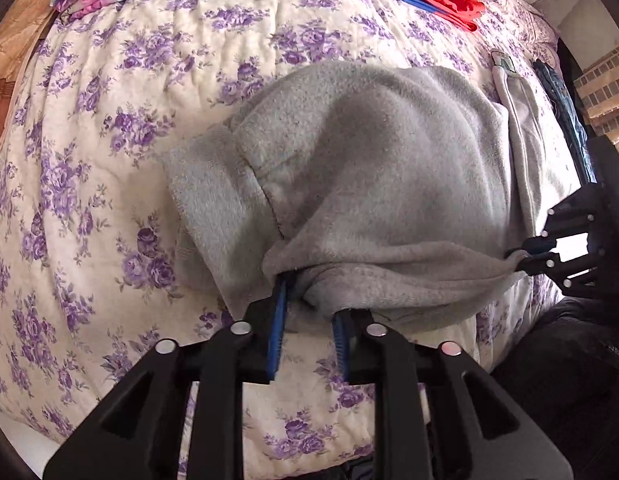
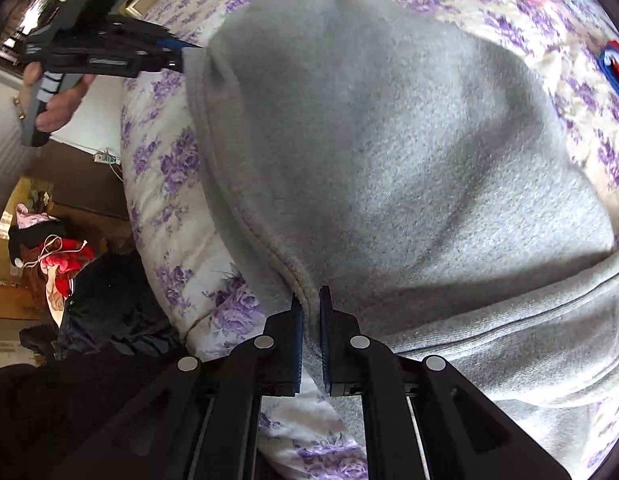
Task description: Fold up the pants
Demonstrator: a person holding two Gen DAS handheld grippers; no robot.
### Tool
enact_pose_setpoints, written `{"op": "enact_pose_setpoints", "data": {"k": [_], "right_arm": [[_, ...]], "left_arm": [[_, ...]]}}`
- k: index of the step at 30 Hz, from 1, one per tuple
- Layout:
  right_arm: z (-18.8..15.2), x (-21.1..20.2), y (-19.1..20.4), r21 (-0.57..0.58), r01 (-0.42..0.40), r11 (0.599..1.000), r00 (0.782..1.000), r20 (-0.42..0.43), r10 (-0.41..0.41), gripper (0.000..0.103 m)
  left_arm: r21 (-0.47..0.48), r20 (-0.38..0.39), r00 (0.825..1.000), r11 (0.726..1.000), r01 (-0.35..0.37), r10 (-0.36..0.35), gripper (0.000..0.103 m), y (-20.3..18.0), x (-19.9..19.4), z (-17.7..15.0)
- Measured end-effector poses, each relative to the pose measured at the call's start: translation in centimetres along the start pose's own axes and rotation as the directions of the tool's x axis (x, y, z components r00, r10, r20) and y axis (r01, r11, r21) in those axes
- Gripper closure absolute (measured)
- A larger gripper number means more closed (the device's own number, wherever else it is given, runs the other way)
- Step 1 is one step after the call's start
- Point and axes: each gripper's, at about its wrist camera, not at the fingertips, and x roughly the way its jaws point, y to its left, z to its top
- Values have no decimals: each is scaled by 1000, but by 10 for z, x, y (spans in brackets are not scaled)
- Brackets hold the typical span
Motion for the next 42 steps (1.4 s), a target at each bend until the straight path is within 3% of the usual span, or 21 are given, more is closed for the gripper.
{"op": "enact_pose_setpoints", "data": {"k": [1, 2, 6, 9, 13, 16, 19, 20, 21, 22, 23, 25, 27, 29, 31, 33, 35, 38, 40, 42], "right_arm": [[-1, 9, -5, 30, 3, 1000, 1000, -13, -2, 95], [0, 17, -10, 64, -3, 998, 1000, -19, 4, 95], [-3, 22, -17, 136, -20, 990, 1000, -4, 20, 95], [-7, 21, -15, 134, -12, 991, 1000, 18, 10, 95], [-10, 20, -11, 129, -1, 992, 999, 34, -3, 95], [-8, 21, -13, 136, -8, 991, 999, 32, 4, 95], [-8, 18, -17, 144, -21, 989, 999, 34, 16, 94], [-9, 14, -18, 148, -25, 989, 999, 30, 20, 93], [-11, 6, -24, 154, -27, 988, 1000, 21, 24, 88], [-13, -2, -25, 161, -35, 986, 999, 7, 35, 79], [-16, -13, -26, 167, -54, 984, 998, -2, 55, 73], [-23, -43, -30, 169, -83, 982, 996, 5, 84, 50], [-26, -80, -43, 159, -51, 986, 998, 30, 47, 42], [-20, -113, -74, 196, 29, 980, 999, 37, -37, 42], [-6, -142, -126, 316, 127, 940, 989, 33, -145, 42], [11, -158, -185, 459, 201, 865, 976, -14, -219, 42], [23, -151, -239, 583, 226, 781, 974, -117, -194, 42], [36, -121, -281, 715, 201, 669, 975, -214, -63, 43], [45, -106, -290, 741, 242, 626, 963, -264, -60, 43], [54, -95, -295, 727, 322, 606, 941, -318, -118, 43]], "left_arm": [[-8, -32, 999, 1000, -29, 29, 36, 2, 2, -4], [-8, -55, 997, 998, -54, 54, 30, 3, 3, -9], [-29, -57, 995, 996, -85, 83, 38, 6, -16, -35], [-84, 71, 996, 996, -41, 47, 40, -3, -58, -49], [-119, 291, 957, 992, 41, -4, 39, -44, -102, -46], [-174, 329, 943, 978, 119, -57, 39, -81, -81, -22], [-222, 243, 970, 974, 34, 21, 41, -113, -26, 1], [-250, 164, 985, 968, -7, 49, 54, -117, 1, 5], [-281, 71, 996, 959, -35, 57, 76, -117, 28, 7], [-314, -3, 996, 946, -85, 88, 84, -113, 49, 3], [-344, 19, 995, 935, -83, 96, 84, -112, 54, -1], [-377, 53, 995, 924, -60, 86, 86, -108, 48, -6], [-408, 61, 996, 912, -30, 60, 92, -100, 47, -9], [-443, 86, 996, 896, 22, 18, 93, -89, 49, -13], [-474, 105, 994, 878, 64, -16, 95, -81, 50, -17], [-486, 115, 993, 870, 82, -29, 95, -78, 49, -19], [-483, 117, 993, 873, 74, -20, 95, -79, 49, -18], [-472, 110, 994, 880, 50, 2, 96, -84, 47, -18], [-475, 110, 994, 878, 50, 3, 96, -84, 47, -17], [-479, 115, 993, 876, 58, -2, 96, -82, 47, -15]]}}
